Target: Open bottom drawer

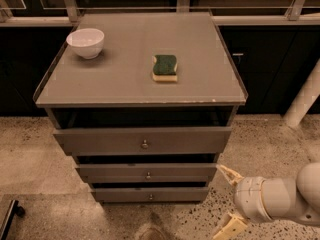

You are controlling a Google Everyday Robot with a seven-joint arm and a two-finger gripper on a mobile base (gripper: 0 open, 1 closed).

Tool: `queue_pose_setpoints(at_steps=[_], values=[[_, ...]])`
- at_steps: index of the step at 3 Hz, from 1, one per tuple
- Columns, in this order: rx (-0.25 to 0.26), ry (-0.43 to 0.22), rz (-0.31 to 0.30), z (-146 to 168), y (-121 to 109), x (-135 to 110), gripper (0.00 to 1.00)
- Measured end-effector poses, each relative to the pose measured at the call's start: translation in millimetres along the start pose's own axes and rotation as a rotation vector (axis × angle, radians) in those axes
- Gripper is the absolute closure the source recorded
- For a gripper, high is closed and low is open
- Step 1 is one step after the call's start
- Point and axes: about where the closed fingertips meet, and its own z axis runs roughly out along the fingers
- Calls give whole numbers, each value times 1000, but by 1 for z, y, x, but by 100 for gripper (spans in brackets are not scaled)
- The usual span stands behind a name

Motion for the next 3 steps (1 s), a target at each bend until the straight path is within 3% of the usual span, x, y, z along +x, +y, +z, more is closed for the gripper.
queue_pose_setpoints(at_steps=[1, 2, 3], values=[[50, -3, 29, 8, 4, 15, 0], [128, -62, 50, 24, -3, 48, 0], [136, -155, 53, 53, -7, 87, 0]])
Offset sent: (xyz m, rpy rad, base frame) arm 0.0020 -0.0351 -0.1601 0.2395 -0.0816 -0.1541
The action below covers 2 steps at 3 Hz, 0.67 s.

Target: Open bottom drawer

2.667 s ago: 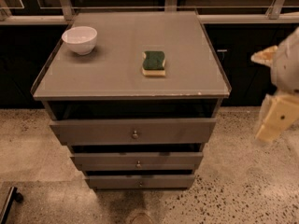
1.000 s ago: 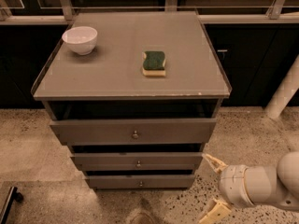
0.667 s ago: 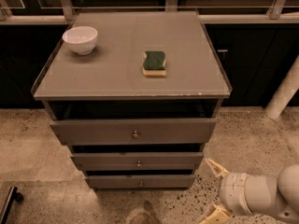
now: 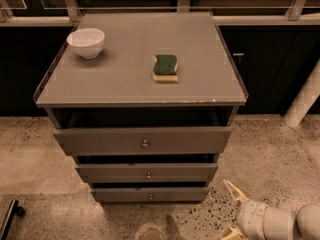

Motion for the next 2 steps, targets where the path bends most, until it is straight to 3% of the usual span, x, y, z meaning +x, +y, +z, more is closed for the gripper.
queue_pose_setpoints(at_steps=[1, 2], values=[[-34, -105, 52, 27, -2, 40, 0], [-111, -158, 162, 71, 13, 85, 0]])
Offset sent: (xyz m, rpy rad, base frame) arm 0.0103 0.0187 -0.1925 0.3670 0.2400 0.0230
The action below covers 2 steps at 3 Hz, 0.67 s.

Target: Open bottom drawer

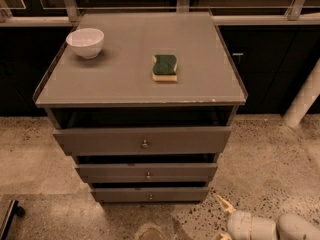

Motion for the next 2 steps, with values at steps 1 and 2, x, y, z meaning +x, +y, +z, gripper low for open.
queue_pose_setpoints(at_steps=[1, 2], values=[[-15, -16, 27, 11, 7, 10, 0], [13, 30, 51, 21, 7, 27, 0]])
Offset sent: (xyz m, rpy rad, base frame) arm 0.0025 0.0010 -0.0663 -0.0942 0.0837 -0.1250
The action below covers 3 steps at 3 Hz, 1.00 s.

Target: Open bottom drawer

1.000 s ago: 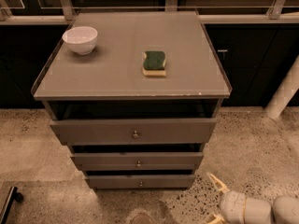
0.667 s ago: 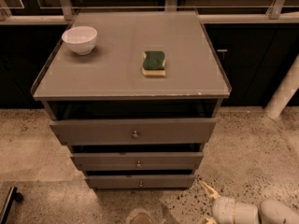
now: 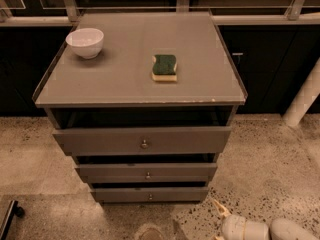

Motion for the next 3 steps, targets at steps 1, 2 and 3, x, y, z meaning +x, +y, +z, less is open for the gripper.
queue_pose_setpoints(at_steps=[1, 2, 3], values=[[22, 33, 50, 24, -17, 43, 0], [47, 17, 114, 53, -44, 88, 0], [78, 37, 126, 79, -66, 118, 18]])
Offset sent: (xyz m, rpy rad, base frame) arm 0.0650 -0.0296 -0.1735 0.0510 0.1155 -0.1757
